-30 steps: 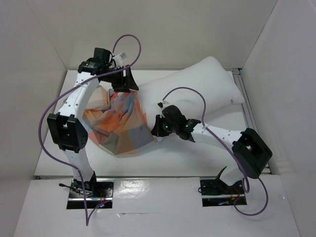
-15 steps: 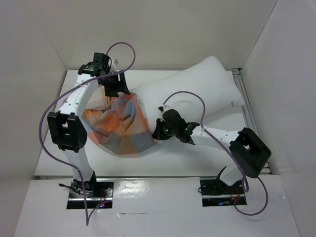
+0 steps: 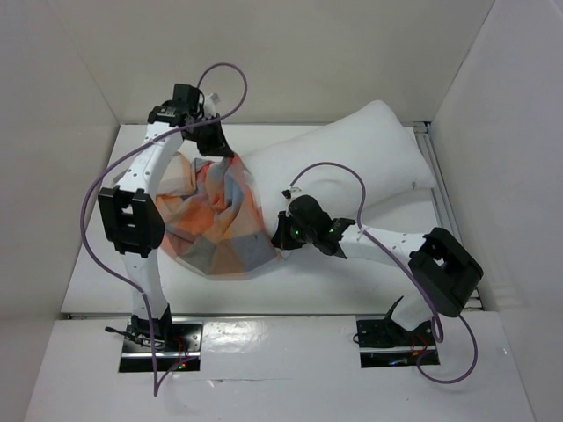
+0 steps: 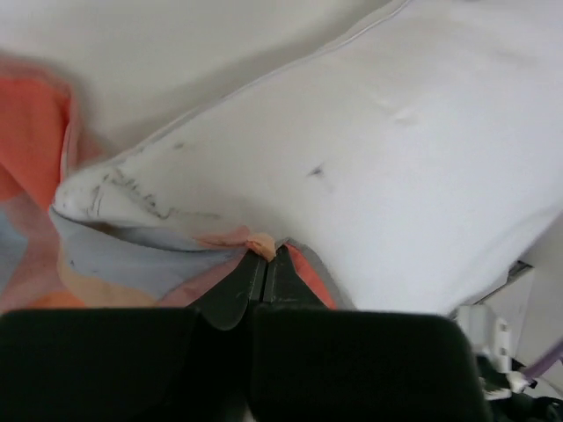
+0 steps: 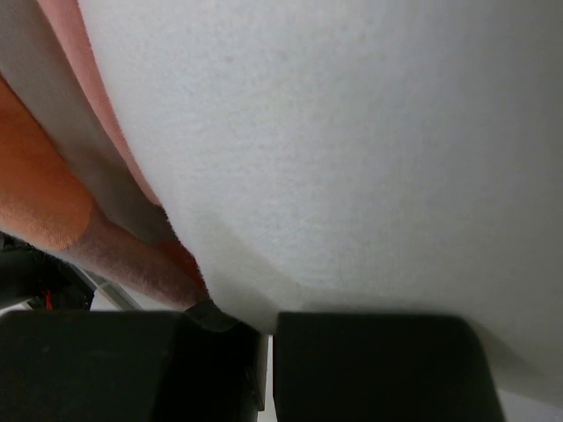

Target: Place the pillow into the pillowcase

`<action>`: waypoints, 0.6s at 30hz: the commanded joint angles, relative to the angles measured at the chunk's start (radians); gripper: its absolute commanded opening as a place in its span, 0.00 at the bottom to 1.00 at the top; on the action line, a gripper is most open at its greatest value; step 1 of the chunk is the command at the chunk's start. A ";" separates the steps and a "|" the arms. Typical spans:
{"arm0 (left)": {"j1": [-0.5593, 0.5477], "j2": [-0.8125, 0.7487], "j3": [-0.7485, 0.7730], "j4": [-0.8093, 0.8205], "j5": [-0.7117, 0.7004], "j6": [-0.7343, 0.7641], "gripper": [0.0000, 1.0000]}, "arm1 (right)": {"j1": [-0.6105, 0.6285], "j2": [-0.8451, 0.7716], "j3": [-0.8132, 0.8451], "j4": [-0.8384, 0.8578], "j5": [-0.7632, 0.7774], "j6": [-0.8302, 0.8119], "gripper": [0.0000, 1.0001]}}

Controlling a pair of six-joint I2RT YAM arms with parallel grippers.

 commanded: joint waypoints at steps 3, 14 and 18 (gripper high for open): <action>-0.002 0.011 0.192 0.055 0.126 -0.015 0.00 | 0.034 -0.030 -0.041 -0.025 0.015 -0.002 0.00; -0.076 0.165 0.356 0.204 0.257 -0.130 0.00 | 0.064 -0.091 -0.091 -0.019 0.022 -0.029 0.00; -0.182 0.276 0.497 0.248 0.361 -0.183 0.00 | 0.122 -0.079 -0.054 0.055 -0.010 -0.123 0.00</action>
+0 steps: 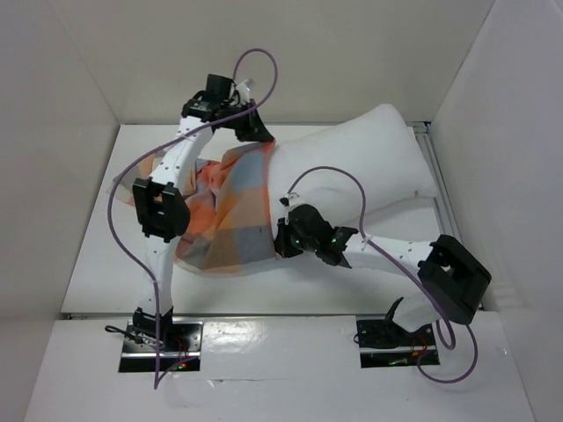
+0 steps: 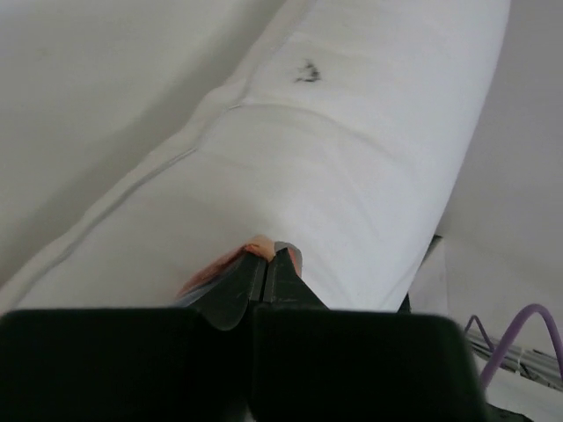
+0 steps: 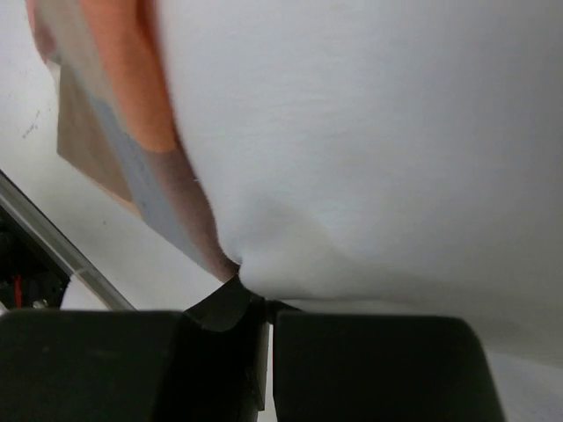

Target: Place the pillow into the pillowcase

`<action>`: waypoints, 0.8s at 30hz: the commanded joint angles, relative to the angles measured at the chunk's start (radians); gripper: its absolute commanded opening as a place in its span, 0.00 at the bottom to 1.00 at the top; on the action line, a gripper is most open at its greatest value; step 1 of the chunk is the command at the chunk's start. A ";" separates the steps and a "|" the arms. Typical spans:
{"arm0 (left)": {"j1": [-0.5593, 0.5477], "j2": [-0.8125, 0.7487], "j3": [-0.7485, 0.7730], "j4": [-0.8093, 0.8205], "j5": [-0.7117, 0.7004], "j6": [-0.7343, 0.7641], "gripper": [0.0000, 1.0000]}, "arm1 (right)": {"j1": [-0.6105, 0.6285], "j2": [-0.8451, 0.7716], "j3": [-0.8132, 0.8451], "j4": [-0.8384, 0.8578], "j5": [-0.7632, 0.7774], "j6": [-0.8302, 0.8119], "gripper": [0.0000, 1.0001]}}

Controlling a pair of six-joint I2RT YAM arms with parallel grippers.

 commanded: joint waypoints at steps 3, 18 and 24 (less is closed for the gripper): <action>-0.129 0.010 0.105 0.203 0.181 -0.058 0.00 | 0.108 -0.012 0.043 -0.028 -0.071 -0.111 0.00; -0.074 -0.049 0.044 0.172 0.103 -0.014 0.98 | 0.108 -0.348 0.160 -0.446 0.312 -0.096 0.87; -0.039 -0.086 0.031 0.047 -0.056 0.068 1.00 | 0.108 -0.429 0.215 -0.456 0.401 -0.064 0.71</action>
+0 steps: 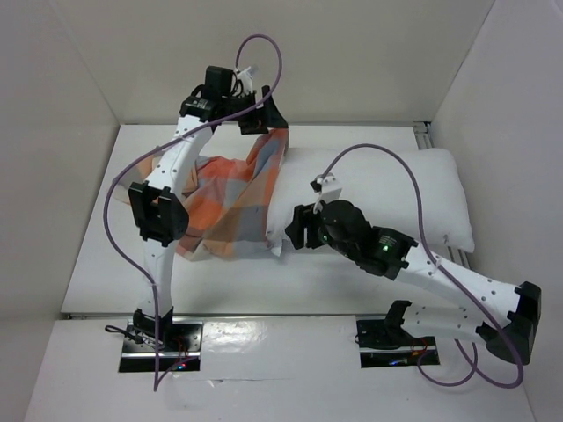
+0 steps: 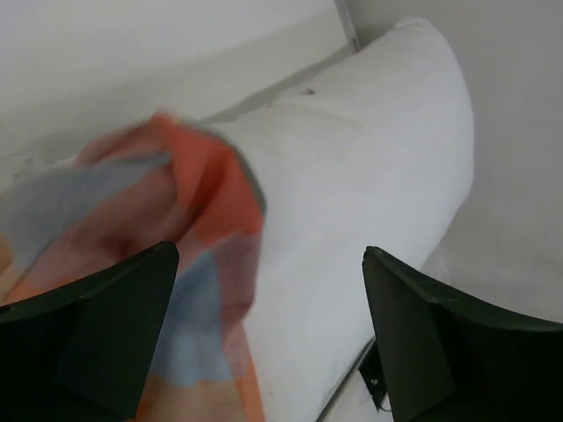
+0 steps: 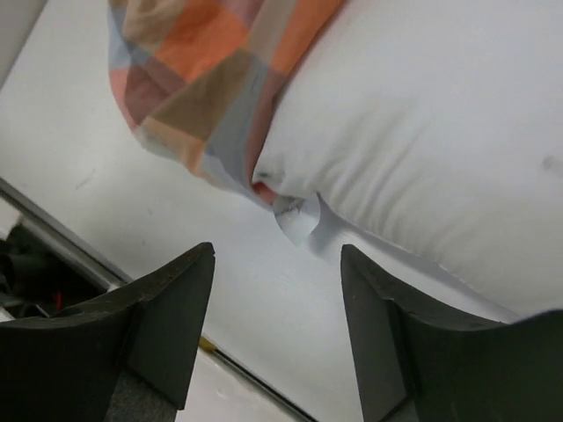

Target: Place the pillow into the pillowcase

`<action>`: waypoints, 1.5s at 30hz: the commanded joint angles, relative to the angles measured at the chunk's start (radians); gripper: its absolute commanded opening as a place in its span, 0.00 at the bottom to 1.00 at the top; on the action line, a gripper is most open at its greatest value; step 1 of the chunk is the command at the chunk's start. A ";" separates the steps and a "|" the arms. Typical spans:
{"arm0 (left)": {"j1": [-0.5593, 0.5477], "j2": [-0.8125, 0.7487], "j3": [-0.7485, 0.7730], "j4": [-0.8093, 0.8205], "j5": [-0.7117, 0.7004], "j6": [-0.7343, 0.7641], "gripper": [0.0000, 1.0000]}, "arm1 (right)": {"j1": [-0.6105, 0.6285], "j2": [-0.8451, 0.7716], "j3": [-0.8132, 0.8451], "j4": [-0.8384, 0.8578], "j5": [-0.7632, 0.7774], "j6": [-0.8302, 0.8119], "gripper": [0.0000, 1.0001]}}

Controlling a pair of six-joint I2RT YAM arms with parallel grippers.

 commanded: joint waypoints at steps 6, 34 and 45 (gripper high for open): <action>0.054 -0.210 -0.200 -0.075 -0.294 0.125 0.42 | 0.003 0.160 0.277 -0.052 0.436 0.009 0.35; -0.046 -0.213 -0.312 -0.202 -0.517 0.173 0.00 | -0.465 0.604 0.515 -0.060 -0.059 -0.129 1.00; 0.119 -0.373 -0.504 -0.135 -0.196 0.197 0.00 | -0.284 0.719 0.544 -0.068 -0.054 -0.212 1.00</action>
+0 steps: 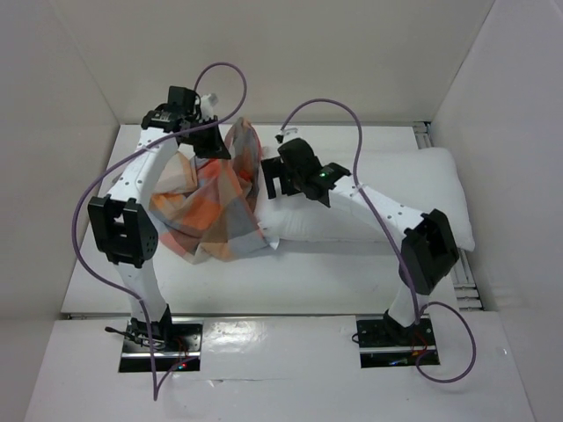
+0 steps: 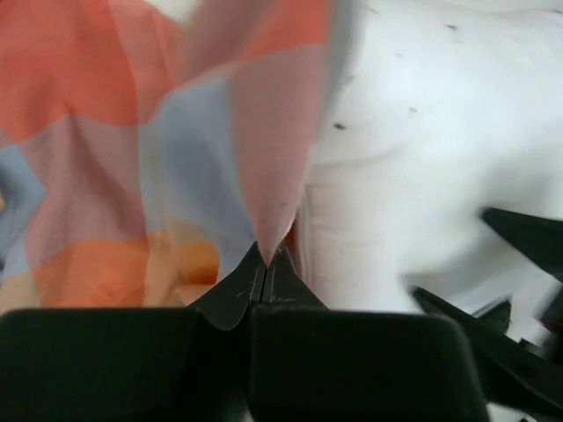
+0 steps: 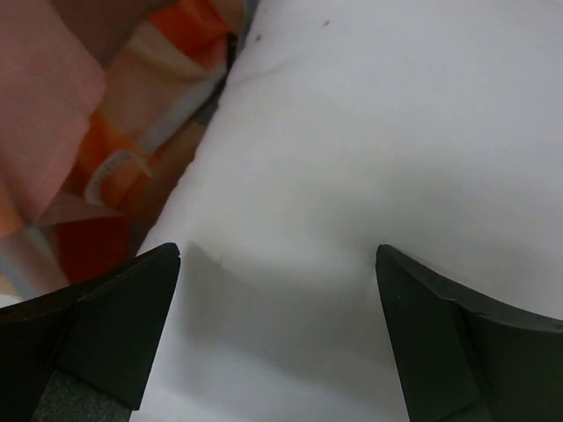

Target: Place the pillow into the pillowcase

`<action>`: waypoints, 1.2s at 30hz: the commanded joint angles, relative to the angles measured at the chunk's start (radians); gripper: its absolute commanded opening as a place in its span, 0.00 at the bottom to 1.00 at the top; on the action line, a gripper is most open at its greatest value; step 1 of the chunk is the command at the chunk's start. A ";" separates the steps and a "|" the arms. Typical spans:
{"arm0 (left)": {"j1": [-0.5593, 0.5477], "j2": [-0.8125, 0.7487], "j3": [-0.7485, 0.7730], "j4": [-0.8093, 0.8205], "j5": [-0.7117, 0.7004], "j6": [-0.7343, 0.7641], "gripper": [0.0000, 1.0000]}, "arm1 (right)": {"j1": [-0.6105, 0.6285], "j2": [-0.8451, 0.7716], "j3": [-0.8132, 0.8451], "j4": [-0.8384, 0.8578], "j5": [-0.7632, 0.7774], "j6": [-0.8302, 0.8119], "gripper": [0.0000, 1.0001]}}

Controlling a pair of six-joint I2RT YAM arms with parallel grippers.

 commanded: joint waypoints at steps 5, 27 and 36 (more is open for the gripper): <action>-0.013 -0.084 -0.027 0.030 0.102 0.017 0.00 | -0.037 0.150 0.020 -0.053 0.118 0.069 0.00; -0.024 -0.070 0.021 -0.007 0.139 0.039 0.00 | 0.036 -0.234 -0.129 0.139 -0.117 -0.032 0.00; -0.005 -0.061 0.031 -0.007 0.139 0.028 0.00 | 0.036 -0.441 -0.176 0.000 0.007 -0.018 0.00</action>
